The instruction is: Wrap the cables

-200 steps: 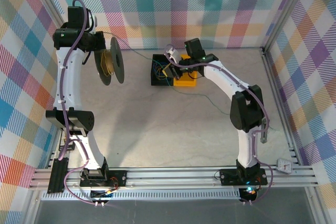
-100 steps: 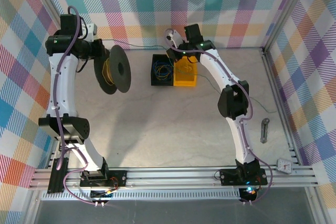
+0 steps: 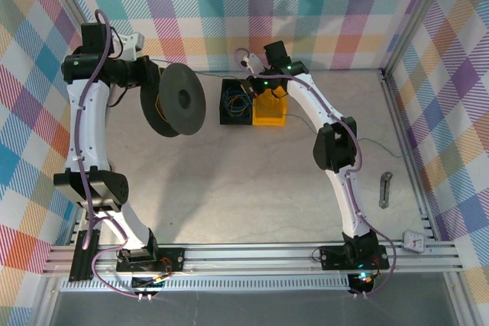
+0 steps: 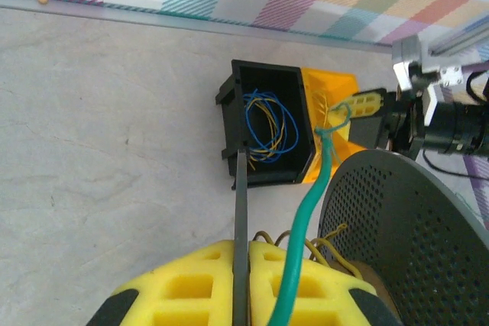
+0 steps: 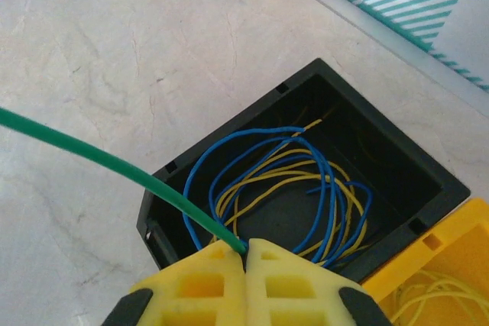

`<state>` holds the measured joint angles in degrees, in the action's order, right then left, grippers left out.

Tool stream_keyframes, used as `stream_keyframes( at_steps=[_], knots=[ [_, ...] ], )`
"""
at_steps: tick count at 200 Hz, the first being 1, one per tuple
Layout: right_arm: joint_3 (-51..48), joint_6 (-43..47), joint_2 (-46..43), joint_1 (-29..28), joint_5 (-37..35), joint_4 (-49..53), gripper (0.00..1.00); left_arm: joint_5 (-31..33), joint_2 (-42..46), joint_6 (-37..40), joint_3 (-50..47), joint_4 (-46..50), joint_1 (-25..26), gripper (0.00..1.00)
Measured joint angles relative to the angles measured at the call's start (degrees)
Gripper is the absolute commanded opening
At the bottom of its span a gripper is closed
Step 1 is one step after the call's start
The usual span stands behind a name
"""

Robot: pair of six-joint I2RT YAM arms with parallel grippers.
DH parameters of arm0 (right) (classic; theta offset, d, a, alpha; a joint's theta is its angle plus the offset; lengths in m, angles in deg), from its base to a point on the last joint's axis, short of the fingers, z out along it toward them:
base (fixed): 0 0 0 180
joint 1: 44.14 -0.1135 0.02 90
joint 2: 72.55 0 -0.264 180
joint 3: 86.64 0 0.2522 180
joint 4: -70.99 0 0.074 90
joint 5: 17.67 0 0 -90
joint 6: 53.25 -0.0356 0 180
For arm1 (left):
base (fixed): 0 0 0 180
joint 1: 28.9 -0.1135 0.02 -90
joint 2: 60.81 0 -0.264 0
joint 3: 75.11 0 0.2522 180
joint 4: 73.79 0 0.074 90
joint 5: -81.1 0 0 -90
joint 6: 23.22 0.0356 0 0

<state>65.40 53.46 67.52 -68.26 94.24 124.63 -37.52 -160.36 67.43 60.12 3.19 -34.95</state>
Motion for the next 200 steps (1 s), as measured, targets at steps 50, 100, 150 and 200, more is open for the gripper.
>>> stream_keyframes(
  at_steps=[50, 100, 150, 200],
  knots=[
    [-8.0, 0.6, -3.3, -2.7, -1.0, 0.6, 0.00, 2.8, 1.0, -10.5, -6.4, -11.8, -0.2, 0.00],
    [-9.7, 2.2, -5.5, -11.4, -5.6, 3.1, 0.00, 11.6, 3.0, -21.0, -11.3, -24.5, -1.0, 0.00],
    [-9.9, 2.6, -9.9, -16.7, -6.2, 5.0, 0.00, 23.0, 4.4, -22.9, -14.3, -26.8, -0.6, 0.00],
    [-9.9, 3.5, -11.1, -19.5, -2.3, 6.5, 0.00, 34.5, 6.5, -18.6, -17.9, -26.8, 4.4, 0.00]
  ],
)
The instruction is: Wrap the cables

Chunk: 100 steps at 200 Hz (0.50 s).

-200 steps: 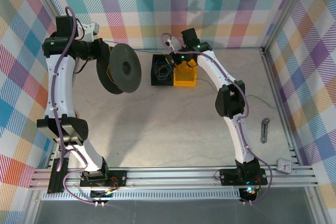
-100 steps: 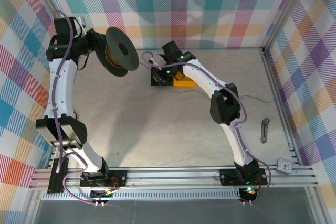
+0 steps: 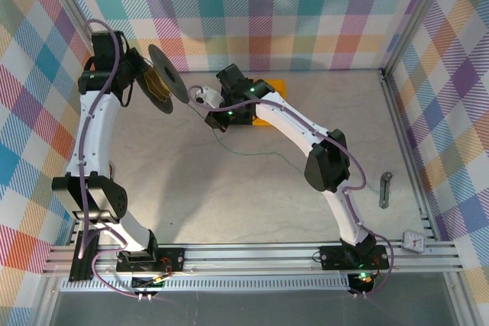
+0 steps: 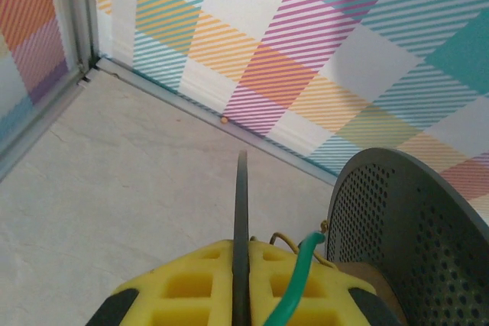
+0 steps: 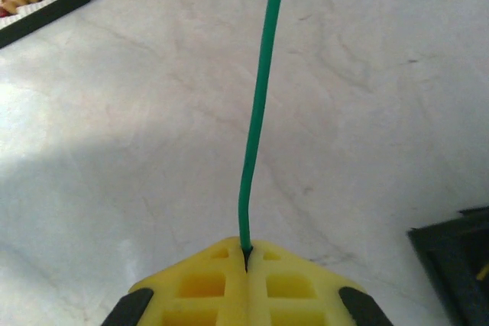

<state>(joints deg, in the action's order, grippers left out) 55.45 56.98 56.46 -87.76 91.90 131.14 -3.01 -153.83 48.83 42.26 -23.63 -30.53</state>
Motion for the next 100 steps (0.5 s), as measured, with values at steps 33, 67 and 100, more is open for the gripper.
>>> stream_keyframes(
  at_steps=[33, 67, 100],
  knots=[
    [0.0, 0.3, 1.8, -1.5, 3.1, 0.0, 0.00, 6.4, 4.3, 2.6, -8.1, -2.0, 2.6, 0.00],
    [0.2, 2.1, 7.9, -2.6, 5.7, -0.3, 0.00, 10.5, 7.3, 3.3, -16.9, -3.8, 2.7, 0.00],
    [0.6, 4.9, 12.2, -2.6, 6.9, 0.1, 0.41, 12.0, 7.2, 3.9, -20.4, -3.8, 2.7, 0.00]
  ],
)
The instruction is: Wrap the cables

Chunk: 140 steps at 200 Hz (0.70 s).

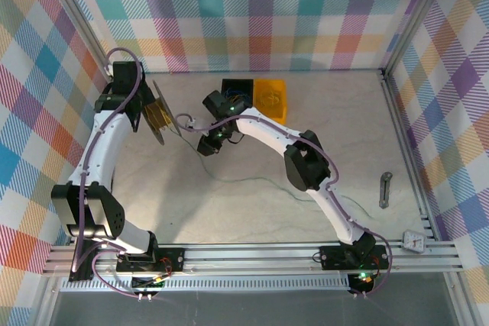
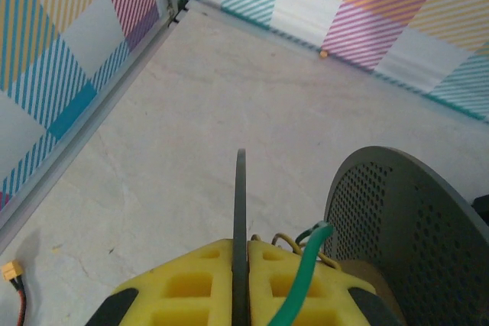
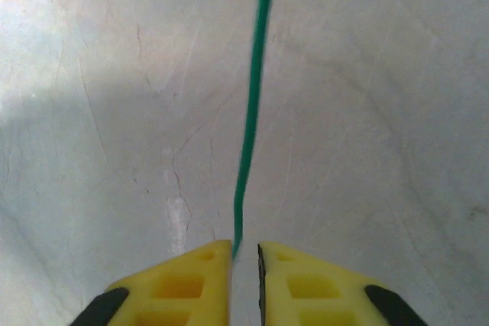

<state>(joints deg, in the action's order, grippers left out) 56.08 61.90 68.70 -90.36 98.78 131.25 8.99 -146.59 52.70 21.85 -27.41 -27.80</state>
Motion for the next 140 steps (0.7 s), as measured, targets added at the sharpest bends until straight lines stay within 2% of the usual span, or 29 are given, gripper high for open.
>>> stream_keyframes(
  at_steps=[10, 24, 44, 77, 101, 140],
  knots=[
    [0.0, 1.0, 0.1, 0.1, 0.5, 0.4, 0.52, 0.4, 0.0, 0.0, -0.2, 0.0, 0.0, 0.00],
    [-0.2, 2.3, -0.4, 0.4, 1.6, 0.4, 0.62, 0.7, 0.0, 0.0, -0.2, -0.3, 0.0, 0.00],
    [-5.9, 3.2, -4.6, 1.6, 2.9, -1.3, 0.70, 1.0, -0.5, 0.0, -0.2, -1.6, 0.0, 0.00],
    [-19.6, 5.5, -16.9, 5.1, 4.9, -2.1, 0.75, 0.9, -2.3, 0.0, -0.2, -2.7, 0.0, 0.00],
    [-30.2, 7.1, -25.4, 7.7, 6.4, -3.1, 0.76, 0.4, -3.2, 0.0, -0.2, -2.7, 0.0, 0.00],
    [-44.1, 6.6, -28.0, 7.8, 8.9, -6.5, 0.75, -1.1, -4.2, 0.0, -0.1, -2.7, 0.0, 0.00]
  ],
)
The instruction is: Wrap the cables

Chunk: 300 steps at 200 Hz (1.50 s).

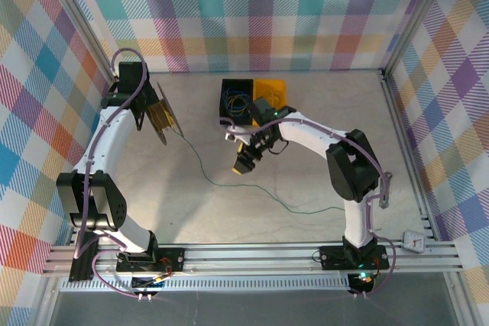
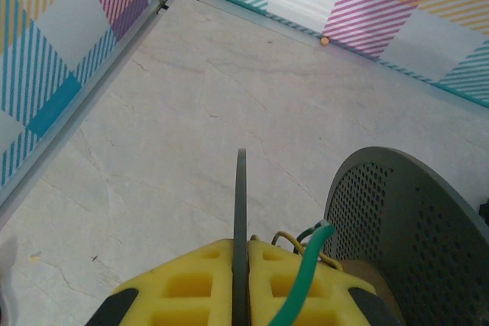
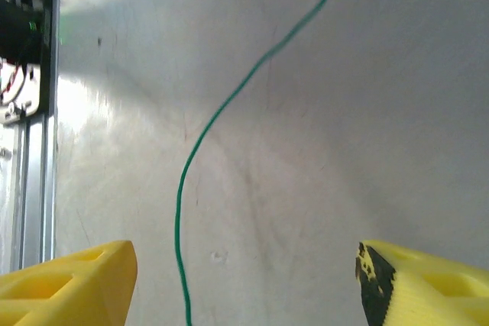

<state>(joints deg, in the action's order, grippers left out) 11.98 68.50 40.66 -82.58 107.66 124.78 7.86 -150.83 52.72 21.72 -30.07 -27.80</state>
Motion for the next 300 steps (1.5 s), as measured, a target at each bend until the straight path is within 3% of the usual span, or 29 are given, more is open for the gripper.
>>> stream_keyframes(
  at_steps=[60, 79, 120, 142, 192, 237, 276, 300],
  knots=[
    [-9.3, -2.9, 0.0, -3.2, 1.5, -3.5, 0.71, -1.2, -1.8, 0.0, 0.1, 0.1, 0.0, 0.00],
    [-10.5, -3.7, 0.0, -4.2, 1.6, -4.3, 0.65, -1.3, -1.8, 0.0, 0.4, 0.1, 0.0, 0.00],
    [-11.3, -6.3, 0.0, -5.5, 0.2, -5.1, 0.30, -1.4, -1.8, 0.2, 1.3, 0.3, 0.0, 0.00],
    [-11.3, -6.9, 0.0, -5.6, -1.7, -4.9, 0.00, -2.3, -2.2, 0.4, 2.6, 1.0, 0.0, 0.00],
    [-7.6, -5.4, -3.3, -5.6, -6.6, 0.9, 0.00, -4.7, -4.1, 0.8, 3.5, 1.4, 0.0, 0.00],
    [4.9, -0.6, -13.0, -5.9, -7.9, 6.4, 0.00, -6.0, -5.9, 1.5, 3.9, 1.5, 0.0, 0.00],
    [16.7, 4.8, -17.8, -6.2, -6.9, 5.3, 0.00, -7.8, -6.3, 2.9, 4.7, 4.0, 0.9, 0.00],
    [21.0, 6.8, -17.3, -6.2, -5.8, 1.5, 0.00, -9.9, -7.1, 5.4, 6.1, 6.6, 4.0, 0.00]
  ],
)
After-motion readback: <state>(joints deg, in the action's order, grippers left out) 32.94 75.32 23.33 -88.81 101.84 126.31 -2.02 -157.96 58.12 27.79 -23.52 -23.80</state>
